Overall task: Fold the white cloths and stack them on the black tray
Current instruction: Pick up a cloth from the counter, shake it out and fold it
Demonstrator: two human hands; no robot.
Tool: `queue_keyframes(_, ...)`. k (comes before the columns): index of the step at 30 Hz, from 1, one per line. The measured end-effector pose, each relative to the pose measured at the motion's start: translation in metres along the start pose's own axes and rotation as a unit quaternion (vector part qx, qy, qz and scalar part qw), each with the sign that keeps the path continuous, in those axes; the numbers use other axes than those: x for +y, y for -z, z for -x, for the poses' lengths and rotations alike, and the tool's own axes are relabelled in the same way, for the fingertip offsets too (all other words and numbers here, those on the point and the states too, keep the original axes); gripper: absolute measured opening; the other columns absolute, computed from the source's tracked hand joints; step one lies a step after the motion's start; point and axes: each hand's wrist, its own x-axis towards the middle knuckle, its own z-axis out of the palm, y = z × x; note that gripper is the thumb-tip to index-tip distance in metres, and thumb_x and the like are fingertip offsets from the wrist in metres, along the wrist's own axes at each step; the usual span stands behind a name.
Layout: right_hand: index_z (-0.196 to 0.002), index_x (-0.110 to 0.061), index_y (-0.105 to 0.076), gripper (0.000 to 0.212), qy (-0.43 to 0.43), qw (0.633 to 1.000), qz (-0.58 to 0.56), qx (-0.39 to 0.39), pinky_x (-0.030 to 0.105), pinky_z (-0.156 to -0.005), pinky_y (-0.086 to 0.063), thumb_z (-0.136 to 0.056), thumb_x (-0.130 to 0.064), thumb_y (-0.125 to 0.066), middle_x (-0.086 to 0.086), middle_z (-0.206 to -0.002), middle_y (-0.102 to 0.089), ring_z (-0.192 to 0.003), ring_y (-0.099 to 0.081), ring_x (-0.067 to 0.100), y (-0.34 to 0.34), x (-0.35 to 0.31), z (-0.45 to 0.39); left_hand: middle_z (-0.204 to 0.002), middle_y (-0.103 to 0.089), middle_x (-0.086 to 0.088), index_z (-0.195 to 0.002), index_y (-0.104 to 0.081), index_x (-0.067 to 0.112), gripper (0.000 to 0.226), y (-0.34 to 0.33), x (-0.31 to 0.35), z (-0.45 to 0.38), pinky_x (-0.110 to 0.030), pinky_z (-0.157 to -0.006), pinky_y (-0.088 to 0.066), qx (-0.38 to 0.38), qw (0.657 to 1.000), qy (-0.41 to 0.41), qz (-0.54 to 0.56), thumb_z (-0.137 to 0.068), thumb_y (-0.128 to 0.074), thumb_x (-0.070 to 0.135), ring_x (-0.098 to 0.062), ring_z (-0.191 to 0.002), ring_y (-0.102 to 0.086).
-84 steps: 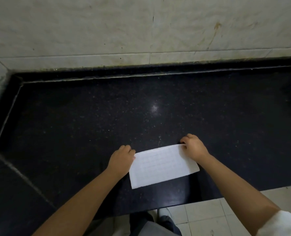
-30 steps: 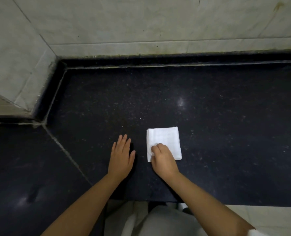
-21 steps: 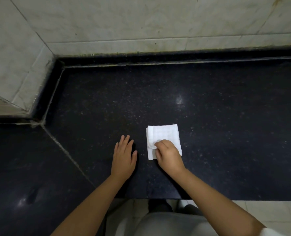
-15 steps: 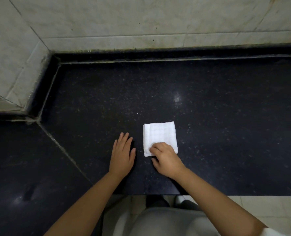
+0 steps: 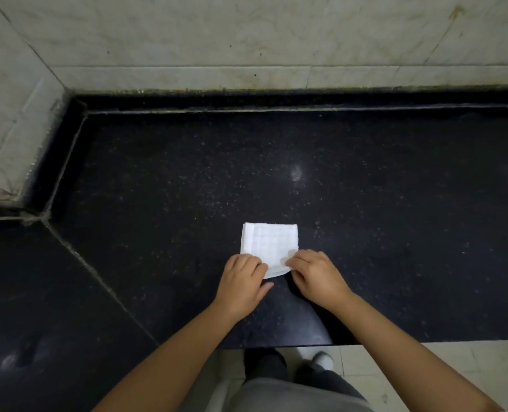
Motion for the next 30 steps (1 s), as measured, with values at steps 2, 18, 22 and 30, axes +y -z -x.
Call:
queue_keyframes(2,-0.078,-0.014,-0.072,0.035,0.001,1.0,-0.012,0.004,0.022,-0.057,-0.051,-0.072,-0.023,-0.039,0.0,-0.07,-0.07,-0.06,-0.067,0.019,0.013,0.004,0.006,-0.07,-0.063,0.001,-0.072,-0.067,0.015,0.023,0.001,0.005,-0.012,-0.026,-0.071,-0.033,0.015,1.0,-0.022,0.003,-0.077,-0.047,0.025,-0.014,-0.076,-0.042)
queue_keyframes(18,-0.099,-0.004,-0.066,0.021,-0.275,0.941,-0.004,0.196,0.034,-0.075,-0.046,-0.086,-0.012,-0.052,0.014,-0.087,-0.065,-0.085,-0.061,0.031,0.227,0.217,0.275,-0.064,-0.058,-0.004,-0.086,-0.044,0.013,0.008,0.006,0.325,-0.254,-0.028,-0.039,-0.039,0.056,0.903,-0.426,0.021,-0.079,-0.047,0.016,-0.021,-0.051,-0.053)
queue_keyframes(22,-0.101,-0.003,-0.063,0.02,-0.308,0.931,0.043,0.19,0.036,-0.079,-0.042,-0.091,-0.011,-0.048,0.016,-0.093,-0.061,-0.093,-0.056,0.03,0.279,0.27,0.378,-0.063,-0.055,-0.006,-0.081,-0.052,0.01,0.035,0.013,0.458,-0.291,-0.025,-0.036,-0.031,0.036,0.885,-0.464,-0.028,-0.051,-0.068,0.002,-0.024,-0.049,-0.051)
queue_keyframes(30,-0.1,0.002,-0.065,0.022,-0.373,0.892,0.059,0.25,0.037,-0.084,-0.04,-0.091,-0.009,-0.048,0.021,-0.099,-0.061,-0.096,-0.055,0.032,0.374,0.361,0.51,-0.066,-0.056,-0.012,-0.069,-0.059,0.004,0.034,0.04,0.659,-0.357,-0.022,-0.041,-0.026,-0.01,0.862,-0.506,-0.044,-0.042,-0.08,-0.002,-0.028,-0.053,-0.053)
